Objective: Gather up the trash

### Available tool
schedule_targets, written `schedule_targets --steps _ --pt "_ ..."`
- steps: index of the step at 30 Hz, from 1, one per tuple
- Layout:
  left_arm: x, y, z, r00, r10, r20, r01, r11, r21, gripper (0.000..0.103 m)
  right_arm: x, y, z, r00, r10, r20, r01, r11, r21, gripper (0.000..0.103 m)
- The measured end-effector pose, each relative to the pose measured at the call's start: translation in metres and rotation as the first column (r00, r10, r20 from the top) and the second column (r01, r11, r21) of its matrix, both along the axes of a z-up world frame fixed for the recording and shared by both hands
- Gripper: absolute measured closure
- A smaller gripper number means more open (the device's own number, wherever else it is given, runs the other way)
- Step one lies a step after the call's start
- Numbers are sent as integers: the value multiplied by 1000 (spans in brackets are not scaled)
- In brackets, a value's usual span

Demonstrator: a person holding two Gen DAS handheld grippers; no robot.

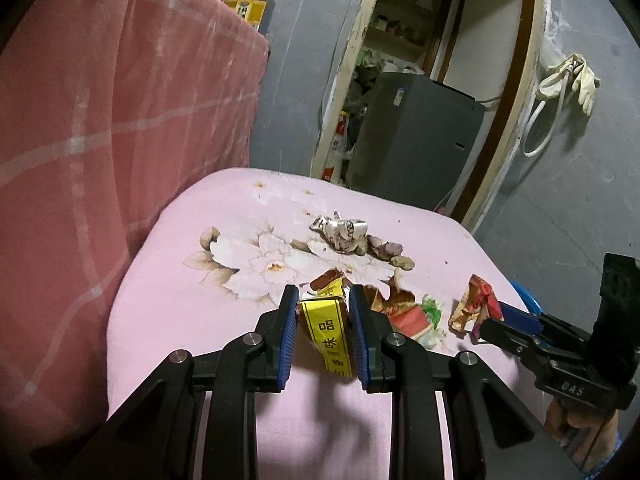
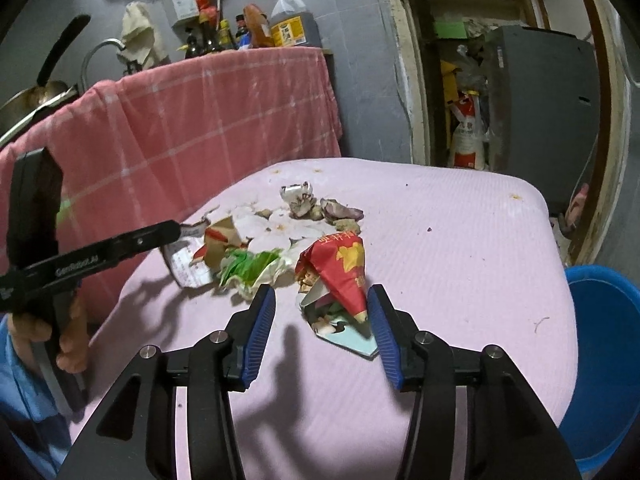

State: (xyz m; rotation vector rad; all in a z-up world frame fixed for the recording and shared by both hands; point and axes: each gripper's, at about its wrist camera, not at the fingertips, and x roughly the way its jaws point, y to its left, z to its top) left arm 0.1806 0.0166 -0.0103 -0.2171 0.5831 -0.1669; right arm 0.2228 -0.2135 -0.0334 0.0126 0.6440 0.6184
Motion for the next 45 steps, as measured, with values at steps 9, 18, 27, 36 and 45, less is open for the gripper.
schedule_targets --steps 9,18,27,36,45 --pt "-2 2 8 999 3 32 -4 1000 15 83 13 -1 2 999 -43 -16 43 998 47 57" --pt "-2 8 17 997 29 71 -30 999 11 83 12 -5 4 999 -50 -1 50 996 80 74" --pt "-4 3 22 992 29 121 -30 1000 9 83 0 -11 20 993 -69 95 55 987 148 71" --pt "-1 3 16 995 21 101 -21 1000 2 83 2 -8 15 995 -68 79 58 990 128 71" --pt "-6 8 -4 999 26 33 -26 1000 -9 83 -7 -1 4 997 -49 55 46 997 57 71"
